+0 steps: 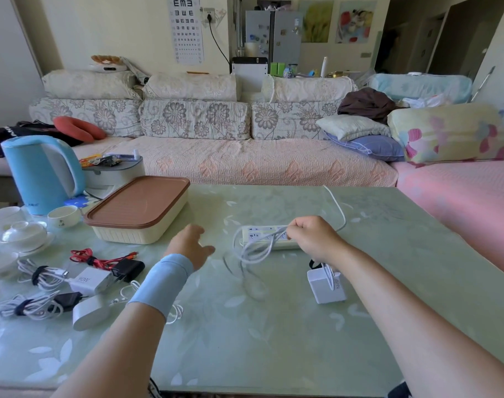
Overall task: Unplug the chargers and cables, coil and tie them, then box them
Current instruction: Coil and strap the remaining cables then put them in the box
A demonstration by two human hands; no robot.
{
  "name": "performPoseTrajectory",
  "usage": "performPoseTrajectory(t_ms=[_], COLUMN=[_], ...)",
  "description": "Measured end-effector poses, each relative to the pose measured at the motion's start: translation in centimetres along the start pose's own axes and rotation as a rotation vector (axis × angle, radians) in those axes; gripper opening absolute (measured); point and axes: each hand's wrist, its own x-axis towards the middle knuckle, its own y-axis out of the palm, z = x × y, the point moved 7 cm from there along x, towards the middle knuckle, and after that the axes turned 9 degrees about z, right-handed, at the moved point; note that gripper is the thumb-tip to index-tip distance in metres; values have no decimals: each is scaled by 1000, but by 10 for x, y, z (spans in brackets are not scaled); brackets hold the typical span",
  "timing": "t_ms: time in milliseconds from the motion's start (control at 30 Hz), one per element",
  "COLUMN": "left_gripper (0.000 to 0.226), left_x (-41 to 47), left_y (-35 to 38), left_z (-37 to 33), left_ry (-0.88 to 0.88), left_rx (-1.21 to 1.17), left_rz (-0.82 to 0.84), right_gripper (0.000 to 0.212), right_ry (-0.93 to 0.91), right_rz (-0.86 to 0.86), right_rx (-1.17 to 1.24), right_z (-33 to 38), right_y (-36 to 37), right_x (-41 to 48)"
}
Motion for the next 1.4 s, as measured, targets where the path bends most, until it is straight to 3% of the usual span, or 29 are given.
performPoseTrajectory(t_ms=[67, 133, 200, 267, 333, 400, 467, 567, 700, 833, 1000, 1200, 1400], left_gripper=[47, 46, 41, 55, 36, 13, 12, 15, 21, 16, 11, 14, 22], left_x=[-18, -43, -49, -47, -44, -43, -39, -30, -23, -17, -23, -34, -35], left_y=[-16, -36, -16, 27, 50, 52, 47, 36, 31, 24, 22, 22, 23], left_z=[-34, -76, -105, -106, -91, -84, -76, -63, -60, -60, -67, -85, -87], left_ry=[235, 501, 602, 480, 372, 337, 257, 144, 123, 127, 258, 422, 386], left_rx=[-21, -245, -347, -223, -110, -260, -409, -672, -1083, -1367, -1277, -1352, -1321], left_rz=[-172, -317, -30, 328, 476, 571, 622, 547, 466, 314, 231, 268, 205], right_gripper=[22, 21, 21, 21, 18, 18, 20, 14, 12, 31, 28, 36, 32], right_ry=[-9, -31, -46, -32, -5, 11, 21, -28, -67, 50, 10, 104, 70], right_rz=[92, 159, 173, 159, 156, 168, 187, 245, 356, 347, 313, 561, 778], right_rx=[-88, -142, -101, -23, 32, 50, 111, 192, 344, 227, 415, 518, 673], right_z=[6, 16, 23, 24, 20, 17, 16, 21, 29, 28, 29, 31, 39], right_y=[10, 22, 28, 26, 22, 21, 24, 31, 52, 70, 69, 88, 93], right_x=[-3, -5, -6, -7, -7, -8, -6, -4, -6, -14, -12, -20, -27])
